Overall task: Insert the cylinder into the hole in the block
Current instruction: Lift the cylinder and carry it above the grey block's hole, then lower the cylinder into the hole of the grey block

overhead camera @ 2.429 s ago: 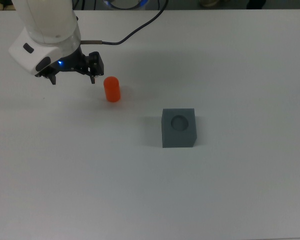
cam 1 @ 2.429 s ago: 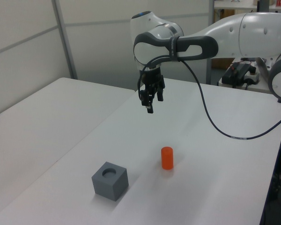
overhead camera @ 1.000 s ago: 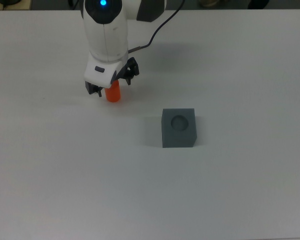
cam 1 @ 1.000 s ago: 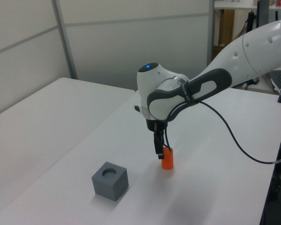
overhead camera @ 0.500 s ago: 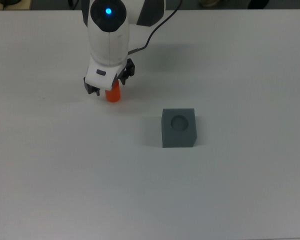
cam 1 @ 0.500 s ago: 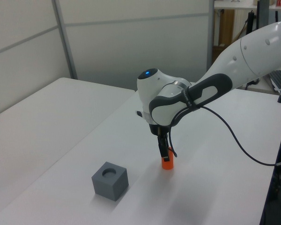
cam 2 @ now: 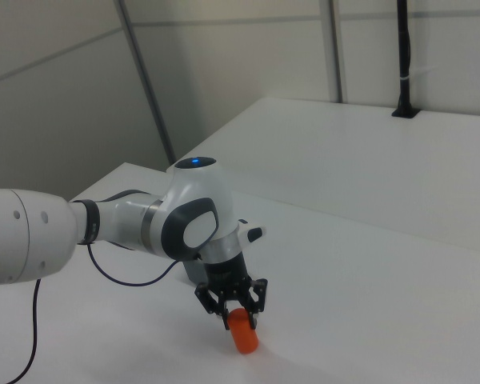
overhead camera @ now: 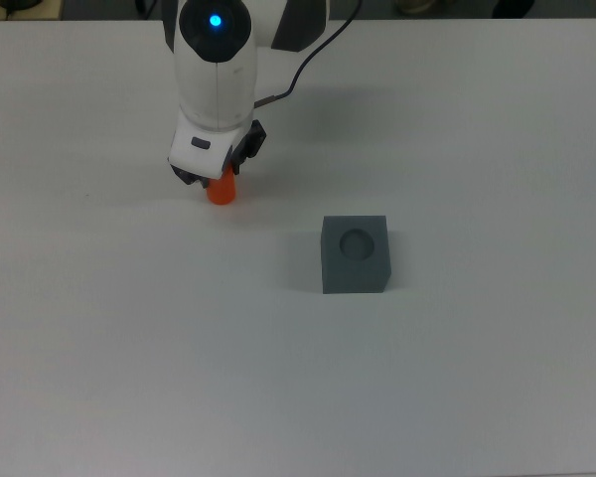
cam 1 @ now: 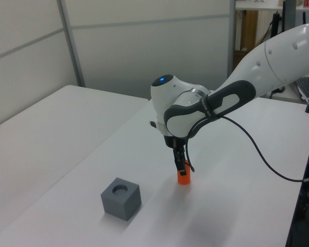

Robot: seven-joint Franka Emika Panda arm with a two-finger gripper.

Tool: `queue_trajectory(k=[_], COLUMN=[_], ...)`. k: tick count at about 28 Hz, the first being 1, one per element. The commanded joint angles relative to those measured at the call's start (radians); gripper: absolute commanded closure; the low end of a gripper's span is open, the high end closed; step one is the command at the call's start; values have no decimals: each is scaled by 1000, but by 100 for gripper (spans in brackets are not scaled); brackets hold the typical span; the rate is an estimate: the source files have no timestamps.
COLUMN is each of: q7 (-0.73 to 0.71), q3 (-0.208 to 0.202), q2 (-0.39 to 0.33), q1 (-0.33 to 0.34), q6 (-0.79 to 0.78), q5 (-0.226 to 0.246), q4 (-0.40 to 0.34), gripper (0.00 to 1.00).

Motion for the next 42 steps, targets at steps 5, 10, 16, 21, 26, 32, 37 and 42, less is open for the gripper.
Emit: queue_trajectory(k=[5, 10, 16, 21, 26, 32, 37, 42], q7=[60, 95, 210, 286, 303, 306, 306, 306], q3=[3, 38, 84, 150, 186, 182, 182, 182], q2=[-7, -1, 86, 163, 192, 215, 238, 269], q1=[1, 1, 1, 2, 14, 51, 66, 73], q6=[-131, -179, -217, -219, -209, -140, -99, -62], q5=[141, 177, 181, 169, 164, 149, 140, 100], q4=[183, 295, 448, 533, 554, 556, 553, 550], gripper=[100, 100, 100, 100, 95, 96, 98, 98])
